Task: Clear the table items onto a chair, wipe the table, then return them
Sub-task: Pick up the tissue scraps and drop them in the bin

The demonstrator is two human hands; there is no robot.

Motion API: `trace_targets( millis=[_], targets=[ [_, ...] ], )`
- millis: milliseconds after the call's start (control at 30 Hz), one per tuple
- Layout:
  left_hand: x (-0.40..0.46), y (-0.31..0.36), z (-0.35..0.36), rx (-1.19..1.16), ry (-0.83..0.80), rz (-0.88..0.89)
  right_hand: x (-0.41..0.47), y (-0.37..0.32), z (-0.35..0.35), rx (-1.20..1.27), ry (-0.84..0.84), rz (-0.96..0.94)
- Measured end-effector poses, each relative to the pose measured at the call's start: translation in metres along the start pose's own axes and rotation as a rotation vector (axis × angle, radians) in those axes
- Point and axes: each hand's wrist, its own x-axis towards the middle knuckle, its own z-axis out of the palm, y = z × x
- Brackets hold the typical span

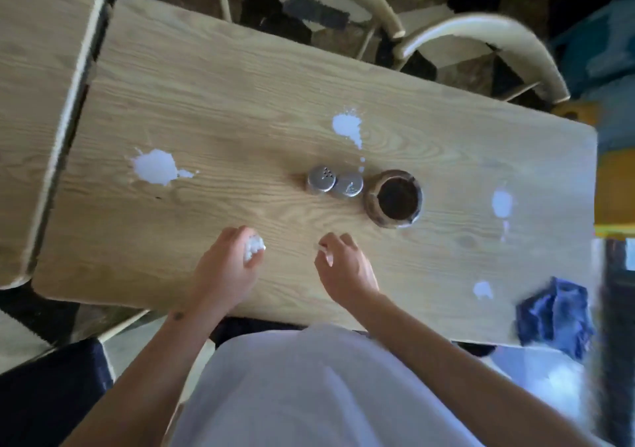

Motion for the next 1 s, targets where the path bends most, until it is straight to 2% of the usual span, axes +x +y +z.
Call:
trace_targets(
  millis=[167, 267, 400, 533, 767, 1000],
  targets=[
    [-0.031, 0.077, 0.051, 0.134, -0.148, 0.298, -0.084, 0.118, -0.012, 0.11, 0.182, 0.252],
    [-0.06, 0.122, 0.085, 0.226, -0.223, 0.444, -0.134, 0.177, -0.021, 0.263, 0.271, 0.368],
    [-0.106, 0.18, 0.131, 0.319, -0.307, 0.65, -0.206, 0.24, -0.028, 0.496, 0.439, 0.484],
    [-0.152, 0.238, 0.18, 0.383, -0.375, 0.823, -0.275, 0.293, -0.019, 0.597, 0.556, 0.572],
    [-0.226, 0.317, 0.261, 0.385, -0.588, 0.981, -0.351, 0.362, -0.01, 0.63, 0.648, 0.657],
    [-0.245, 0.379, 0.324, 0.486, -0.686, 1.088, -0.357, 0.419, -0.016, 0.678, 0.649, 0.724]
  ],
)
